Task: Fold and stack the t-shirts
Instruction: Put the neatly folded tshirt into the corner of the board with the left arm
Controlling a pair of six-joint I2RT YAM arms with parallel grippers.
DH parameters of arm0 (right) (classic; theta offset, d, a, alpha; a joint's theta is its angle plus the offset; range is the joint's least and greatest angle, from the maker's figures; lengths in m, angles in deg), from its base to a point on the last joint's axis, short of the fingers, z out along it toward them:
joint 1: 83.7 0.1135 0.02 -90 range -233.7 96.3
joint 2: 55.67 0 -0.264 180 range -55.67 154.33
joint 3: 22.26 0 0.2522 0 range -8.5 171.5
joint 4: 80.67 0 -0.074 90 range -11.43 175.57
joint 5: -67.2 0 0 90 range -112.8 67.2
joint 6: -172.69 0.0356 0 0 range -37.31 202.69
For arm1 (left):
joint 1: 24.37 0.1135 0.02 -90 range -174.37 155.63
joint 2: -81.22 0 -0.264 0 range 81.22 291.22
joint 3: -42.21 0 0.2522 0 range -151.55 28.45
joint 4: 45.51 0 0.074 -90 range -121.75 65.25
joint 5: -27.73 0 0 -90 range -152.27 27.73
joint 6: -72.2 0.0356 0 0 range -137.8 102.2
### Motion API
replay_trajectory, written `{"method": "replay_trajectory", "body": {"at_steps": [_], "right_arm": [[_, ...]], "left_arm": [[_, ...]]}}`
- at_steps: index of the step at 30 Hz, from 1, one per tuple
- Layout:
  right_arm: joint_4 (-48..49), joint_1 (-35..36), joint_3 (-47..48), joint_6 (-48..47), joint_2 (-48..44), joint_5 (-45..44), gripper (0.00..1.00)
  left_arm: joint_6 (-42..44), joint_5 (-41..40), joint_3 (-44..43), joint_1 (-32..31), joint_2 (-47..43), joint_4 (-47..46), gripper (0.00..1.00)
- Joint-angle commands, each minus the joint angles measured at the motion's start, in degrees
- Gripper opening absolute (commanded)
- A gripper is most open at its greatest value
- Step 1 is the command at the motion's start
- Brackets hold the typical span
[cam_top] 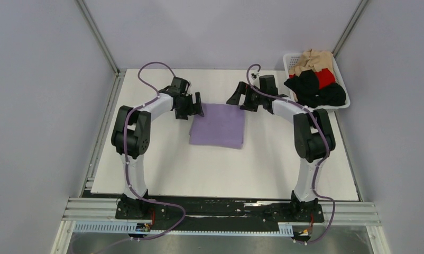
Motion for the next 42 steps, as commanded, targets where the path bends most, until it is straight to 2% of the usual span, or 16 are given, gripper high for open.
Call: {"method": "replay_trajectory", "body": {"at_steps": [1, 6, 12, 14, 16, 17, 18, 21, 28, 33, 38, 42], "right_arm": [[-0.66, -0.91, 6.18, 1.57, 8.69, -3.67, 1.00], [-2.01, -0.89, 8.16, 2.78, 14.57, -2.68, 0.99], [-2.03, -0.79, 6.24, 1.74, 11.62, -0.81, 0.99], [-2.03, -0.80, 5.69, 1.32, 9.66, -0.20, 0.99], [-2.21, -0.82, 5.23, 0.61, 7.35, 0.74, 1.00], [-2.86, -0.77, 5.11, -0.13, 5.90, 1.25, 1.00], [-3.84, -0.83, 4.96, -1.72, 4.35, 1.32, 1.00], [-6.33, -0.83, 2.73, -5.02, -2.69, -1.94, 1.00], [-6.20, -0.95, -9.24, -6.33, -20.75, -19.80, 1.00], [-6.18, -1.18, -17.93, -4.80, -29.85, -29.15, 1.00], [-5.89, -1.32, -22.66, -5.49, -34.85, -35.41, 1.00], [-5.64, -1.31, -23.55, -5.55, -35.82, -36.43, 1.00]], "left_arm": [[1.30, 1.91, -2.48, -0.10, 1.70, 0.10, 0.90], [1.55, 2.98, -3.24, -0.95, 4.11, 0.55, 0.80], [1.29, 0.91, -5.16, -2.73, 6.59, 1.46, 0.56], [1.05, -1.27, -6.51, -3.42, 7.51, 2.68, 0.44], [1.04, -3.98, -7.89, -4.11, 8.17, 3.55, 0.26], [1.09, -4.83, -8.69, -4.29, 8.35, 3.72, 0.08], [1.06, -6.63, -9.04, -4.42, 8.42, 4.28, 0.01], [1.23, -12.10, -10.40, -4.46, 7.47, 6.41, 0.00], [3.78, -35.22, -16.48, -3.56, 7.14, 16.42, 0.00], [9.52, -47.40, -23.11, 0.47, 9.78, 16.66, 0.00], [17.03, -53.21, -35.02, 5.10, 16.93, 16.38, 0.00], [21.72, -54.94, -43.86, 8.85, 22.47, 17.13, 0.00]]}}
